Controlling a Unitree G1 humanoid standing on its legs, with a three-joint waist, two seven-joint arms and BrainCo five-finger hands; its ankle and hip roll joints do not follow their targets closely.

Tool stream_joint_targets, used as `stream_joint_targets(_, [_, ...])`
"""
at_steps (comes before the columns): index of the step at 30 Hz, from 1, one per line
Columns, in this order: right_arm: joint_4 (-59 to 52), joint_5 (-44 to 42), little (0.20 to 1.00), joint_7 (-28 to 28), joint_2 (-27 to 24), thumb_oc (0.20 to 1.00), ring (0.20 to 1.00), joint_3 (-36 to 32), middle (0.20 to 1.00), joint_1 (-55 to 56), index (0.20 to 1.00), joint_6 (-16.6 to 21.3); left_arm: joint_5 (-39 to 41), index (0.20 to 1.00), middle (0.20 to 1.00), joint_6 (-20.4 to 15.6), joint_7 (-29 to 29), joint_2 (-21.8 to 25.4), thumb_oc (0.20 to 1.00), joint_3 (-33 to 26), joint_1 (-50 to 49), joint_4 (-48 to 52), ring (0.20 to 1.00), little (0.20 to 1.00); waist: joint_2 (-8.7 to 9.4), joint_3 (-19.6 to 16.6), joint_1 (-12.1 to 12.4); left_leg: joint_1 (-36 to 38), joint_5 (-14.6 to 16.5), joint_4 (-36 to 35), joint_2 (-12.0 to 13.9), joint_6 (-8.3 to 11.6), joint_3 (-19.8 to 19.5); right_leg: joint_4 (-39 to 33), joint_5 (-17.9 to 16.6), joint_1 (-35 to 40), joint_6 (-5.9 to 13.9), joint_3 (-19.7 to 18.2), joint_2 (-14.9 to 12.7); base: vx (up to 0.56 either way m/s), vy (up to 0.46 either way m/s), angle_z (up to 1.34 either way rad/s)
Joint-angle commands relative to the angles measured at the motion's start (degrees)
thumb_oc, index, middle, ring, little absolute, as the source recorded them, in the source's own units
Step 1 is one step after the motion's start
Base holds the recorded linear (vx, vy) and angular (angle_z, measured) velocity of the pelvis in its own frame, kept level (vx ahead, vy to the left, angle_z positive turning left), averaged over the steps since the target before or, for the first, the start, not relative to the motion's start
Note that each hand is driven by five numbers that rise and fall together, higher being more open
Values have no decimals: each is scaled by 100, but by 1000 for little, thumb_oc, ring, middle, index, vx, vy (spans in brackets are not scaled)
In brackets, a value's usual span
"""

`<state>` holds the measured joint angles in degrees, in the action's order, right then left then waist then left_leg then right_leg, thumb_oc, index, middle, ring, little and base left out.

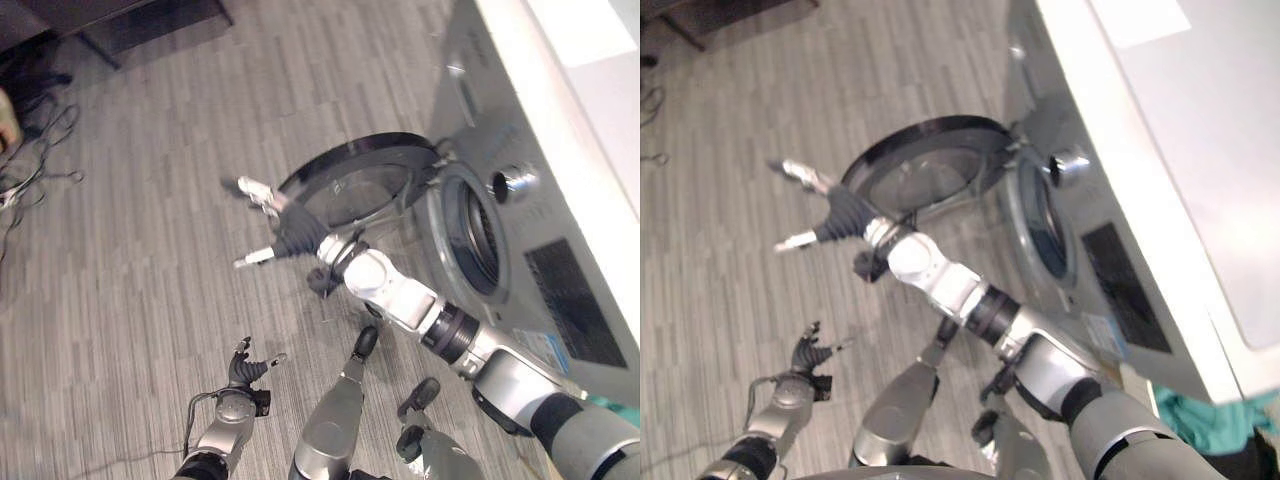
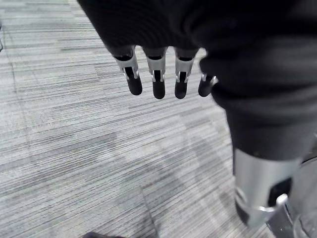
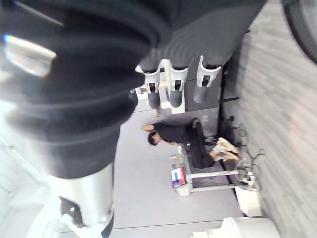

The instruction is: Grab the laundry basket,head to the washer,open it,put in the laundry and shut it.

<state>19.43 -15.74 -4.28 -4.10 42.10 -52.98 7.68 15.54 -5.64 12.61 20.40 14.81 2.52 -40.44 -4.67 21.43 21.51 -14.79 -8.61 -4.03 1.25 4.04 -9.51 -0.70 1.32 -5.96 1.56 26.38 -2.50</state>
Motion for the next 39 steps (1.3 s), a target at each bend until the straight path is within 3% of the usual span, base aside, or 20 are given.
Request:
stream_joint_targets(1, [239,126,1000,-185,-196,1000,1000,-57,1000,702,1000,1,-99,1000,1000,-123,-21,375,1000,14,-6,-106,1000,1000,281,-133,-164,61,246,7,-338,-114,479,581,311,-385,396,-539,-570,-1,48,6])
stream_joint_targets(4, [58,235,1000,-211,-533,1000,1000,-167,1000,1033,1000,-80,-313,1000,1000,-68,-44,391,1000,21,16,24,1000,1000,328,-100,-285,74,264,-16,-313,-106,585,554,263,-417,421,-609,-561,-1,32,-16])
stream_joint_targets(11, [-440,912,1000,-102,-1347,1000,1000,-770,1000,3043,1000,-160,-891,1000,1000,26,264,237,1000,94,851,321,1000,1000,581,41,-1120,126,400,-62,-162,-125,1212,439,7,-653,545,-1073,-525,-11,63,-55])
stream_joint_targets(12, [-440,912,1000,-102,-1347,1000,1000,-770,1000,3043,1000,-160,-891,1000,1000,26,264,237,1000,94,851,321,1000,1000,581,41,-1120,126,400,-62,-162,-125,1212,439,7,-653,545,-1073,-525,5,93,-74])
stream_joint_targets(13, [-276,1007,1000,-83,-1450,1000,1000,-1007,1000,3639,1000,-205,-1022,1000,1000,81,374,244,1000,95,1155,195,1000,1000,666,36,-1416,147,453,-57,-111,-155,1434,377,-66,-747,567,-1283,-509,5,77,-75])
stream_joint_targets(14, [-278,1007,1000,-83,-1451,1000,1000,-1009,1000,3641,1000,-206,-1022,1000,1000,79,374,243,1000,97,1157,193,1000,1000,666,35,-1411,146,454,-57,-111,-155,1438,378,-66,-749,567,-1287,-508,7,106,-66])
stream_joint_targets(19, [108,865,1000,-163,-1548,1000,1000,-1528,1000,4356,1000,-236,-1168,1000,1000,202,586,437,1000,66,1824,-302,1000,1000,754,39,-1896,99,494,-52,-76,-199,1694,354,-162,-964,583,-1540,-472,4,68,-38])
stream_joint_targets(21, [150,824,1000,-177,-1559,1000,1000,-1584,1000,4435,1000,-226,-1191,1000,1000,216,619,512,1000,54,1946,-483,1000,1000,777,38,-1969,80,491,-54,-69,-209,1734,342,-183,-1000,586,-1585,-457,8,55,-40])
stream_joint_targets(22, [109,770,1000,-184,-1650,1000,1000,-1687,1000,4605,1000,-176,-1193,1000,1000,306,707,908,1000,-131,2407,-1226,1000,1000,896,72,-2167,31,504,-60,-38,-237,1881,304,-272,-1128,621,-1733,-403,3,45,-51])
stream_joint_targets(28, [-397,541,1000,-111,-1980,1000,1000,-1816,1000,4749,1000,38,-1100,1000,1000,407,747,1716,1000,-507,3001,-2248,1000,1000,1120,204,-2325,-135,452,-60,32,-227,2001,192,-443,-1306,675,-1846,-337,3,24,-34])
stream_joint_targets(39, [-790,271,1000,-37,-1930,1000,1000,-2015,1000,5033,1000,206,-1081,1000,1000,390,889,2181,1000,-877,2775,-2108,1000,1000,1232,216,-2325,-183,479,-60,32,-213,1945,38,-575,-1283,751,-1836,-358,26,19,0])
